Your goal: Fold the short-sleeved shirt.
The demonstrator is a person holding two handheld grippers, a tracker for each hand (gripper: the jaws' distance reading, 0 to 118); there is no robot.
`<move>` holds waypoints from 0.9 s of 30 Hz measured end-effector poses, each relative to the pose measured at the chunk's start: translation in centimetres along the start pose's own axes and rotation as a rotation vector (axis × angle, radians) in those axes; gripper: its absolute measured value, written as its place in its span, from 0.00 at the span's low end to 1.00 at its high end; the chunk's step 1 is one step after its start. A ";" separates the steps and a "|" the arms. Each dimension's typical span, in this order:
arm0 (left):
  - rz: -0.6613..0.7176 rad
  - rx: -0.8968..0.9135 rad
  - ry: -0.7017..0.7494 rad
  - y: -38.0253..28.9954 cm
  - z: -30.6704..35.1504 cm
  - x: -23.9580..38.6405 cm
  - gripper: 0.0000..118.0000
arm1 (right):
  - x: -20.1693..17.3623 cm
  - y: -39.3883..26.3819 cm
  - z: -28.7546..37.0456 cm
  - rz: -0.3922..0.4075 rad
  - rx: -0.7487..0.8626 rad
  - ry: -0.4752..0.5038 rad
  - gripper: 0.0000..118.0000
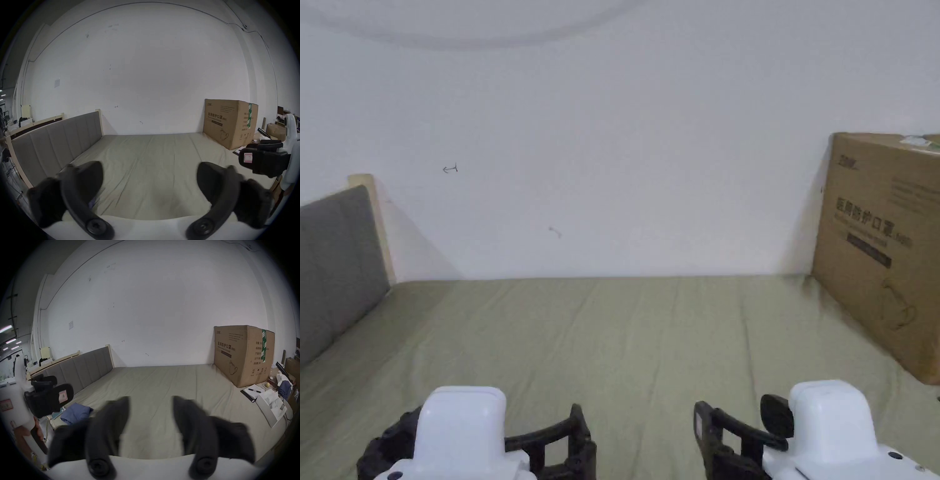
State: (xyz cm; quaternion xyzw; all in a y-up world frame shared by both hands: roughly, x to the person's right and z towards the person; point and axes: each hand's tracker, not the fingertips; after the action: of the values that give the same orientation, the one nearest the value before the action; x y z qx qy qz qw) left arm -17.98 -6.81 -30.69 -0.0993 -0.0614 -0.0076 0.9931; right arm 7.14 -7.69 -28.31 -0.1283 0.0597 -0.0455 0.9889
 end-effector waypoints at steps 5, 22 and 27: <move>-0.039 0.009 0.029 0.8 0.8 1.2 0.98 | 0.3 0.4 0.8 -0.007 0.023 0.006 1.00; -0.026 -0.024 0.055 1.5 1.7 1.0 0.97 | 1.2 1.5 1.1 -0.007 0.058 -0.064 1.00; -0.049 0.026 0.058 1.6 2.0 1.0 0.97 | 1.0 1.6 0.8 -0.019 0.055 -0.057 1.00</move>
State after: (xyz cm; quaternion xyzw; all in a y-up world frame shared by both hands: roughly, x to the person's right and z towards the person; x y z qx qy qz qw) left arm -17.18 -4.88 -28.88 -0.0847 -0.0350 -0.0342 0.9952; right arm 8.38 -6.09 -28.08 -0.1030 0.0291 -0.0530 0.9928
